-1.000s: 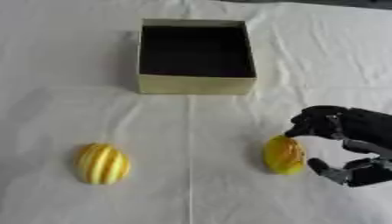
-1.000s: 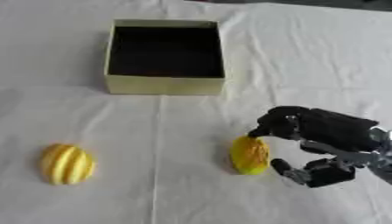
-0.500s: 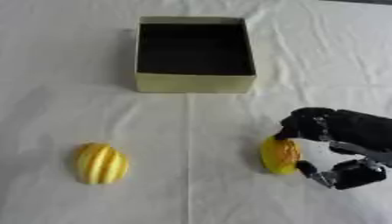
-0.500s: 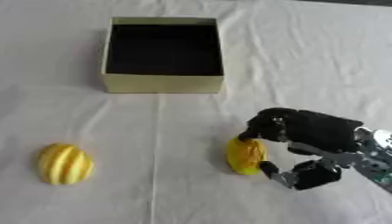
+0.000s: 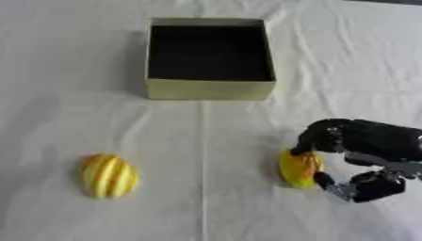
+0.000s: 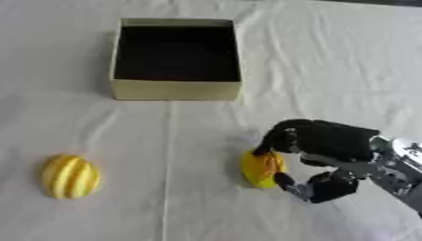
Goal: Pick up objects on the table and place them in the box.
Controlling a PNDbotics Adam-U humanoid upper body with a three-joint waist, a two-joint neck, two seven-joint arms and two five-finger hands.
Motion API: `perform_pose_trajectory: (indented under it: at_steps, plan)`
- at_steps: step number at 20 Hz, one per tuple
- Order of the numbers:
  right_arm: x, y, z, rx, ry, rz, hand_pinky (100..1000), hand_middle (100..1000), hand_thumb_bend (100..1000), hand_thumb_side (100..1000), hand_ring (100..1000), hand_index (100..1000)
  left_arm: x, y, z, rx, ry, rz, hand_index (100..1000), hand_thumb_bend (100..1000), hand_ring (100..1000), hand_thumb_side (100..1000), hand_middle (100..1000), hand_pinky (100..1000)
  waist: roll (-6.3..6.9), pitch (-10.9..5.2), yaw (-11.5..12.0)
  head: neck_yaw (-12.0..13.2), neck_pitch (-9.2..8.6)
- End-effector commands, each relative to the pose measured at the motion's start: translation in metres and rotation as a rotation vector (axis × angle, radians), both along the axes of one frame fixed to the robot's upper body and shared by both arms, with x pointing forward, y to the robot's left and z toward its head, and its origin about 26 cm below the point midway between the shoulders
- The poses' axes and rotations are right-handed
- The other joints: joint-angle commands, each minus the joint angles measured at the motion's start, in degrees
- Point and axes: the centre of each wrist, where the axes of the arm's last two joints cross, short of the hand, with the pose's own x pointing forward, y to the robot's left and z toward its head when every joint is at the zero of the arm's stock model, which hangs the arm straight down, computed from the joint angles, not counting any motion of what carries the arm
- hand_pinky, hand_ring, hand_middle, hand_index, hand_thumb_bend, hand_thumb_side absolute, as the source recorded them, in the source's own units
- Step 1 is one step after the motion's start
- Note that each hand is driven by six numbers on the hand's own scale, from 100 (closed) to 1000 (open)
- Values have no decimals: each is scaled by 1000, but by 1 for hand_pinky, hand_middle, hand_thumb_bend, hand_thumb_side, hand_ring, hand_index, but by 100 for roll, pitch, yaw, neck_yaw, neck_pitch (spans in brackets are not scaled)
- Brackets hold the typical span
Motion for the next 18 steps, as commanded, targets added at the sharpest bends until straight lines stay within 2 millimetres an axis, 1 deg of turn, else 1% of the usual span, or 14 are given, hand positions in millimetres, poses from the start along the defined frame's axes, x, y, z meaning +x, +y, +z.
perform_pose_trajectory:
  at_steps: [1,2,4,5,6,7,8,11,12,14,18]
  plan:
    - [-1,2,7,32,-8,-30,865,469,100,247,741,696,-3,-1,8,14,-25,-10,865,100,804,622,748,888,33,-105,-2,-32,1]
    - [0,3,8,43,-10,-39,845,428,100,249,703,660,-3,-1,8,14,-25,-10,864,100,803,622,747,888,36,-105,0,-36,-4]
    - [0,4,8,52,-18,-51,826,378,100,246,665,611,-3,-1,8,12,-24,-12,863,100,802,622,746,888,41,-105,5,-46,-9]
    - [0,5,7,57,-19,-57,824,373,100,245,661,607,-3,-1,8,12,-23,-14,863,100,802,622,745,888,42,-105,6,-52,-6]
    - [1,6,7,68,-22,-63,804,333,100,236,633,566,-3,-2,8,13,-22,-15,861,100,801,619,744,888,44,-106,7,-51,-4]
    - [1,7,7,81,-28,-67,803,329,100,236,631,562,-3,-2,7,15,-21,-16,861,100,801,621,744,888,45,-106,7,-49,-1]
    - [1,8,7,95,-38,-64,798,316,100,229,632,526,-3,-2,7,16,-19,-16,860,100,799,621,743,888,46,-107,7,-49,1]
    - [1,10,7,133,-75,-37,794,290,100,219,630,468,-3,-2,7,16,-14,-18,860,100,798,622,741,887,49,-111,5,-46,4]
    - [1,10,7,147,-88,-27,793,263,100,212,629,455,-3,-2,7,15,-14,-20,860,100,797,622,741,887,49,-112,3,-45,5]
    - [2,10,7,179,-114,-7,792,240,100,205,629,450,-3,-2,7,12,-12,-22,860,100,797,621,740,887,52,-114,-4,-42,5]
    - [3,8,11,225,-154,23,794,218,100,199,630,450,-3,-1,7,13,-12,-23,860,100,796,620,739,887,66,-118,-21,-45,1]
